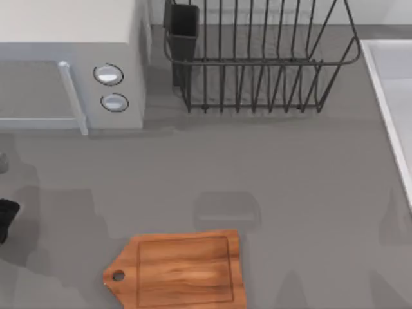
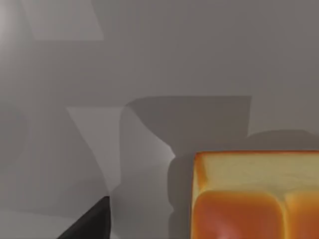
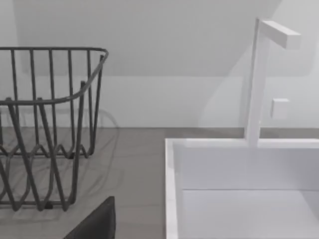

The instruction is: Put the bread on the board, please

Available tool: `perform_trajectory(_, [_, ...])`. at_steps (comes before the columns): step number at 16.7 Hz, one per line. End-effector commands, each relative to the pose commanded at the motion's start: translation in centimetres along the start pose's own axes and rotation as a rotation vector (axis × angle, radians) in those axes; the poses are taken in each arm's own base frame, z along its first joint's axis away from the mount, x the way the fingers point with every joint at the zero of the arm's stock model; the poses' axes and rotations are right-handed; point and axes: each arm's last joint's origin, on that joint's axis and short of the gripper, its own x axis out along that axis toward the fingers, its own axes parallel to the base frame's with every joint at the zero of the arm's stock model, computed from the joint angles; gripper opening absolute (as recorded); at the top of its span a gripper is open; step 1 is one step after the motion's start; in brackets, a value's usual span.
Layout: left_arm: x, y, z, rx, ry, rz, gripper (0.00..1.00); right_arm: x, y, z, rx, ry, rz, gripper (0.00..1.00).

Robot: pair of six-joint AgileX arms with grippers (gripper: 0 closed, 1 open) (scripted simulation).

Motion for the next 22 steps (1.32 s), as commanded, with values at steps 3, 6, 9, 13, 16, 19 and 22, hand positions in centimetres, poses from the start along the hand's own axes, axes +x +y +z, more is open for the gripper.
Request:
perform_trajectory(3, [0.0, 0.0, 0.0, 0.0, 0.0, 0.0, 0.55, 0.0, 0.0, 0.0, 0.0, 0.0, 0.0, 1.0])
perform_trajectory(6, [0.0, 0.0, 0.0, 0.0, 0.0, 0.0, 0.32, 0.0, 0.0, 0.0, 0.0, 0.0, 0.0, 1.0])
perform_trajectory(9, [0.0, 0.0, 0.0, 0.0, 0.0, 0.0, 0.1, 0.0, 0.0, 0.0, 0.0, 0.0, 0.0, 1.0])
perform_trajectory(13, [0.0, 0.0, 0.0, 0.0, 0.0, 0.0, 0.0, 0.0, 0.0, 0.0, 0.0, 0.0, 0.0, 1.0])
perform_trajectory(16, [0.0, 0.0, 0.0, 0.0, 0.0, 0.0, 0.0, 0.0, 0.0, 0.0, 0.0, 0.0, 0.0, 1.0])
perform_trajectory(19, [-1.2, -0.1, 0.1, -0.005, -0.026, -0.002, 0.0, 0.0, 0.0, 0.0, 0.0, 0.0, 0.0, 1.0])
perform_trajectory(22, [-2.1, 0.2, 0.4, -0.005, -0.03, 0.001, 0.0, 0.0, 0.0, 0.0, 0.0, 0.0, 0.0, 1.0])
